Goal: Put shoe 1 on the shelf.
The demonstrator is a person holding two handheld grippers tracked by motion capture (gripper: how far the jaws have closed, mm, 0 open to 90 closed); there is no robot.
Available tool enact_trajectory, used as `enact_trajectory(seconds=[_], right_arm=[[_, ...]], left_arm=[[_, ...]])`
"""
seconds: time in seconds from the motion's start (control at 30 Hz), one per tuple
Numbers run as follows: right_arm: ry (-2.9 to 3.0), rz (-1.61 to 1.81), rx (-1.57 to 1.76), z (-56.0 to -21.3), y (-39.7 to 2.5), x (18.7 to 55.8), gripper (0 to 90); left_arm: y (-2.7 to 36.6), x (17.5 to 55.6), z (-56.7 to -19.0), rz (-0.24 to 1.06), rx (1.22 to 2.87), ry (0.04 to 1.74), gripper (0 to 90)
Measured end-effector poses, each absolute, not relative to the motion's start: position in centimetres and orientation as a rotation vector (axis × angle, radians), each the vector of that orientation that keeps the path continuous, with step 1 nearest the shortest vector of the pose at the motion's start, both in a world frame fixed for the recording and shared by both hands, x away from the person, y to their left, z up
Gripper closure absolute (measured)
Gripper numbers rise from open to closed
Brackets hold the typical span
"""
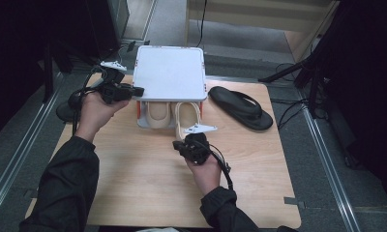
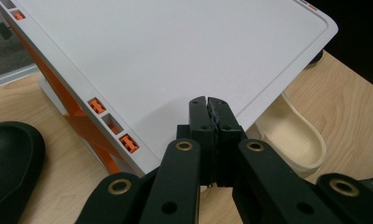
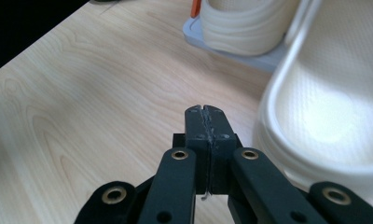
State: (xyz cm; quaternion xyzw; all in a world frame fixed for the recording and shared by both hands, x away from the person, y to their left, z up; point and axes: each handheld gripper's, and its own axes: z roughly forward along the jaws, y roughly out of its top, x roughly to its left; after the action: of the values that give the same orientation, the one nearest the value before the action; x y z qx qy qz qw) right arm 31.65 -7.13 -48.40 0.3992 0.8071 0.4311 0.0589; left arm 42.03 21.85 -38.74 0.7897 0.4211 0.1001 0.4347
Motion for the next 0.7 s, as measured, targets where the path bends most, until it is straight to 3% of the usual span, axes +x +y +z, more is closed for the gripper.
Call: enact_trajectory(seconds=[0.33,0.7], right_arm=[[2.401,1.314,1.251,-49.3,-10.3,30.4,90.0],[2.411,1.207,1.256,-50.4,-11.1,30.8,90.0]], left_arm=[[21.8,42.0,-38.7,0.256,1.970,1.050,89.7],[21.9,42.0,-38.7,0.247,1.973,1.047,89.7]])
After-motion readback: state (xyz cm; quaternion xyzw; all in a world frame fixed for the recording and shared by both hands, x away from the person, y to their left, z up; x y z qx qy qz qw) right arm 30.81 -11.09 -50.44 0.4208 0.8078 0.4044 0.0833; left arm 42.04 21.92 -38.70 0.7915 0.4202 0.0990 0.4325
